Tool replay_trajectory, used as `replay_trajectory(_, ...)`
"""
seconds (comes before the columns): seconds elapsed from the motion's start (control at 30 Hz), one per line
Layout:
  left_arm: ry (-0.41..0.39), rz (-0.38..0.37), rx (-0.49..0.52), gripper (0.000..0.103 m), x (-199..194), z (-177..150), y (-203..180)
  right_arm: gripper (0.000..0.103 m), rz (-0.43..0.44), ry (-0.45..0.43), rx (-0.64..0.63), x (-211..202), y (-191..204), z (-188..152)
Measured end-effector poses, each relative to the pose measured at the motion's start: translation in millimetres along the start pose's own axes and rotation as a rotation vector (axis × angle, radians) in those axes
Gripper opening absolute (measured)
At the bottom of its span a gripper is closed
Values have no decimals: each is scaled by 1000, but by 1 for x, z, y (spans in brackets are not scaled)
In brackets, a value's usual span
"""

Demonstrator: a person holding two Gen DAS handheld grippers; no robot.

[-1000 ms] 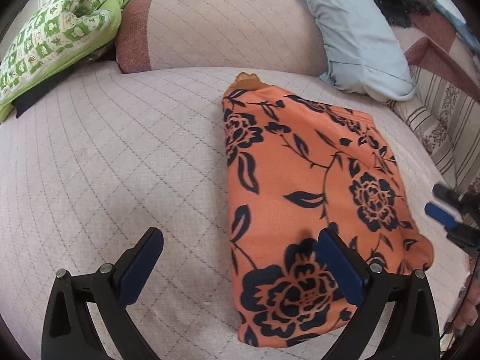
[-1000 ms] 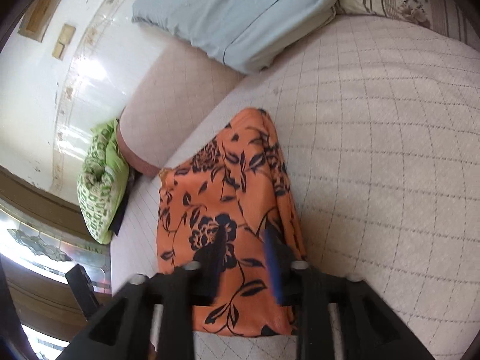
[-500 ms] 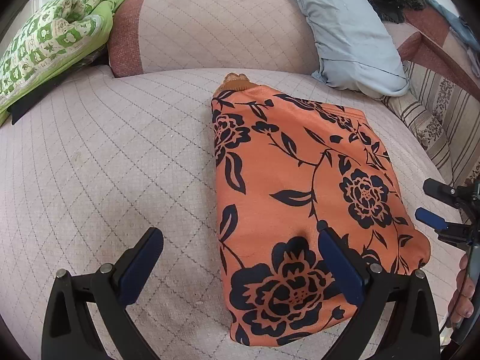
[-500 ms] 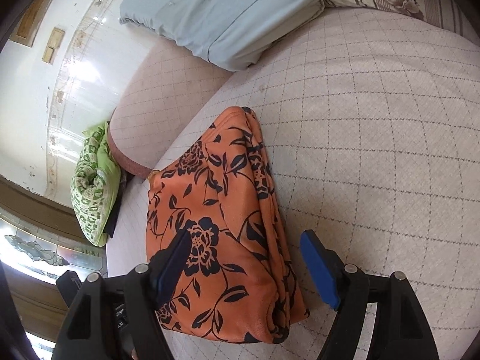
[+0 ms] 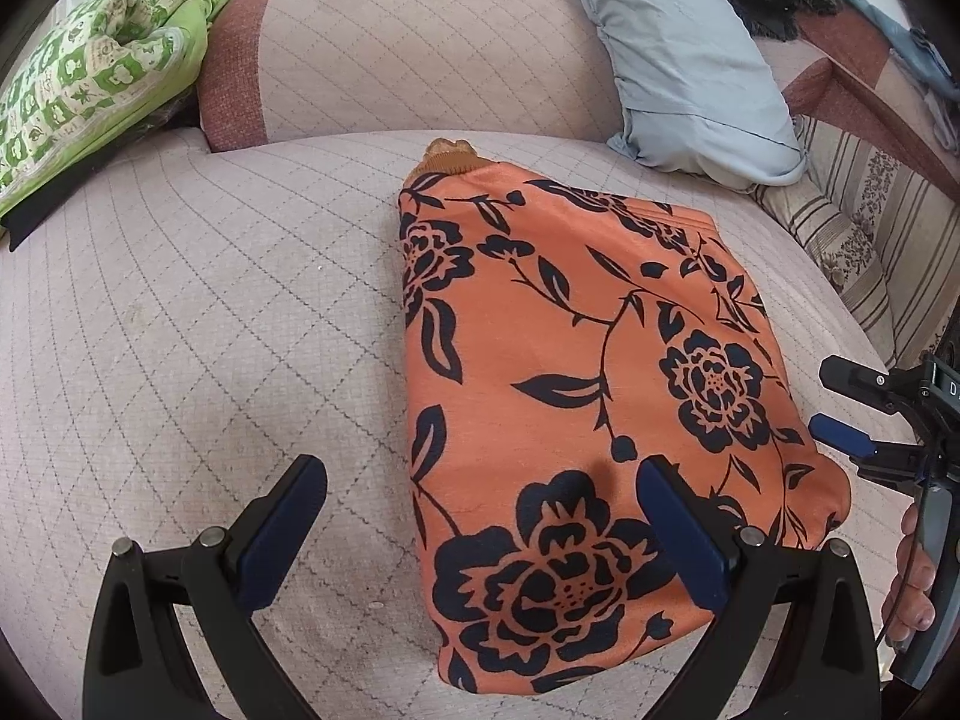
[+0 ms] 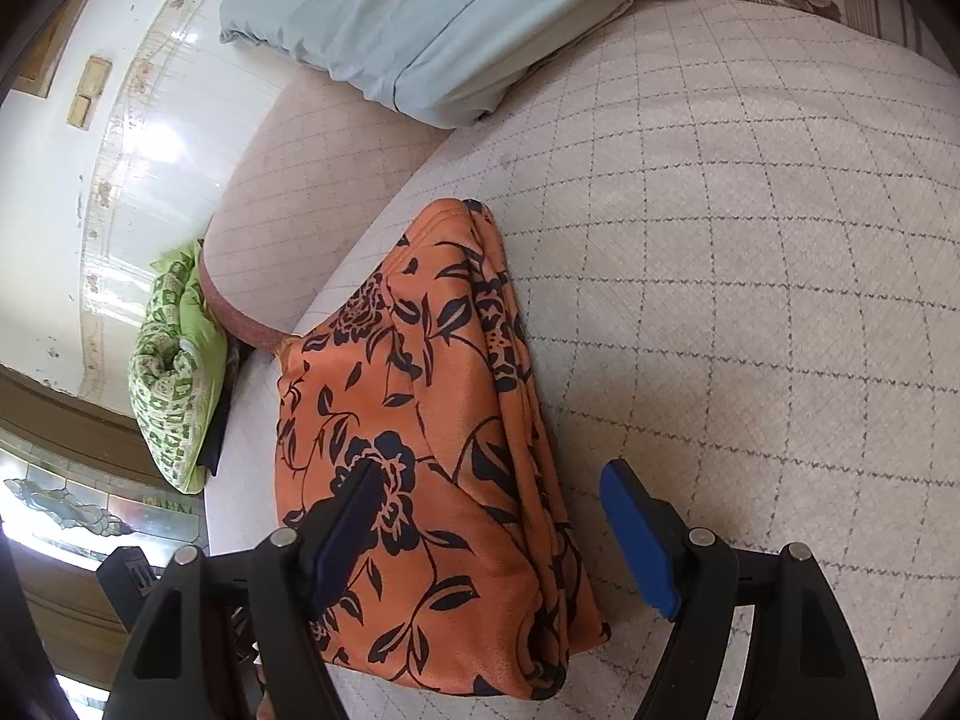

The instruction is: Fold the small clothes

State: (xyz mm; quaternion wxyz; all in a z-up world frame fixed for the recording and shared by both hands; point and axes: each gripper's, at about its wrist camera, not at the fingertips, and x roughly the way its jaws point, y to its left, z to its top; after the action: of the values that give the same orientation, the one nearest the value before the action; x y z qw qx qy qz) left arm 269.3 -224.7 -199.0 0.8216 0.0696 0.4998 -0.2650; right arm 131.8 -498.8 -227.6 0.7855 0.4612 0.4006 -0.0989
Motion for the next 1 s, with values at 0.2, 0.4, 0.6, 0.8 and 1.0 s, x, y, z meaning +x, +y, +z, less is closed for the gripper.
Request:
replay_trajectory(0.2, 14, -23, 4, 102, 6, 0, -3, 78, -4, 4, 2, 1, -1, 0)
replay_trajectory(0.4, 33, -33, 3, 102, 13, 0, -4, 78, -10, 14, 9, 7, -1, 0)
replay_trajectory(0.6, 63, -58, -3, 102, 21, -2, -5, 78, -15, 31, 15, 15, -2, -2)
replay_trajectory(0.8, 82, -87, -19, 102, 27, -3, -5, 78, -21, 61, 29, 31, -5, -4)
replay_trajectory(1.0, 99, -117, -44, 102, 34, -4, -2, 78, 5, 48, 39, 42, -6, -1)
